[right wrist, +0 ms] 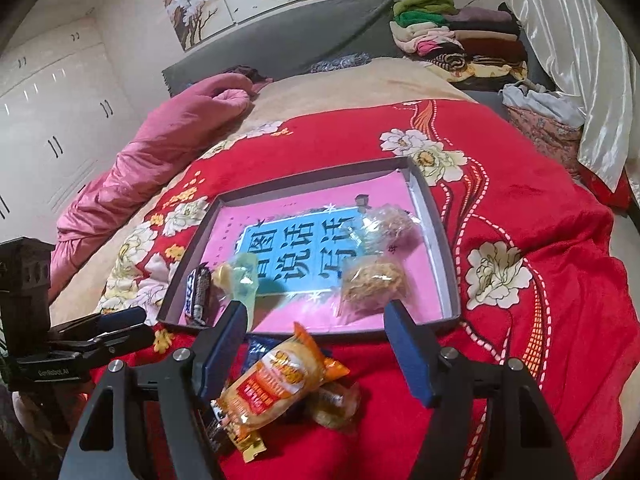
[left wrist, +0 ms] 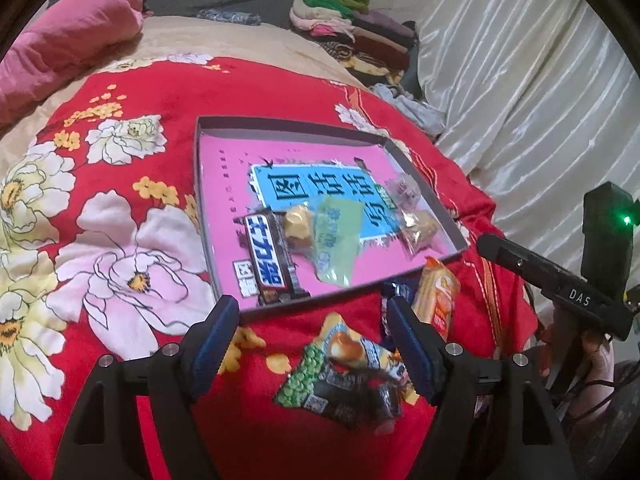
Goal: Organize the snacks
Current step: 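Pull both tools back from the tray toward the snack pile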
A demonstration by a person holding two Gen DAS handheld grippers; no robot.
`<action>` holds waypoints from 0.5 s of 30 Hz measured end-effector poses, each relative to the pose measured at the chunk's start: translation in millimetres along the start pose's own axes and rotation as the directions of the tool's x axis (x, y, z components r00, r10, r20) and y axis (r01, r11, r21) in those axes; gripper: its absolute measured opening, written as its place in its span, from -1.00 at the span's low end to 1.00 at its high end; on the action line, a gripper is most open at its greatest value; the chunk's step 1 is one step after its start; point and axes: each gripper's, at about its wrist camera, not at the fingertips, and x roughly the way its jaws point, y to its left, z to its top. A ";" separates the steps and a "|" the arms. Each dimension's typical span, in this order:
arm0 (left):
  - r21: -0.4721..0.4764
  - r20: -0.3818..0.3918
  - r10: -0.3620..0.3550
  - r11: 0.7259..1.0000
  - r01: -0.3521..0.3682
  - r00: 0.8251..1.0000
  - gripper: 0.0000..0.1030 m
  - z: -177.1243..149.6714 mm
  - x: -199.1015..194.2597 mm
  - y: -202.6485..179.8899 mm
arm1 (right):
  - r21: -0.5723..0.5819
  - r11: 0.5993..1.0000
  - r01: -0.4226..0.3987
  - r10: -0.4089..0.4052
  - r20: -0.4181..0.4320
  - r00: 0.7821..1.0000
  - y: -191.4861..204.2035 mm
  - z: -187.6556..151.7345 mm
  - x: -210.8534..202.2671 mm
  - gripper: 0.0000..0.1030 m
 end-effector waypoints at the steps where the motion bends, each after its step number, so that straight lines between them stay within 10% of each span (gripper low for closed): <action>1: 0.001 -0.004 -0.002 1.000 0.002 1.000 0.51 -1.4 0.1 -0.8 | -0.004 1.000 -0.002 0.002 -0.003 1.000 1.7 -1.1 -0.5 0.37; 15: -0.049 -0.060 0.026 0.998 -0.029 0.998 0.51 -19.1 1.5 4.4 | -0.048 0.999 -0.026 0.025 -0.026 0.999 23.0 -11.0 -4.0 0.37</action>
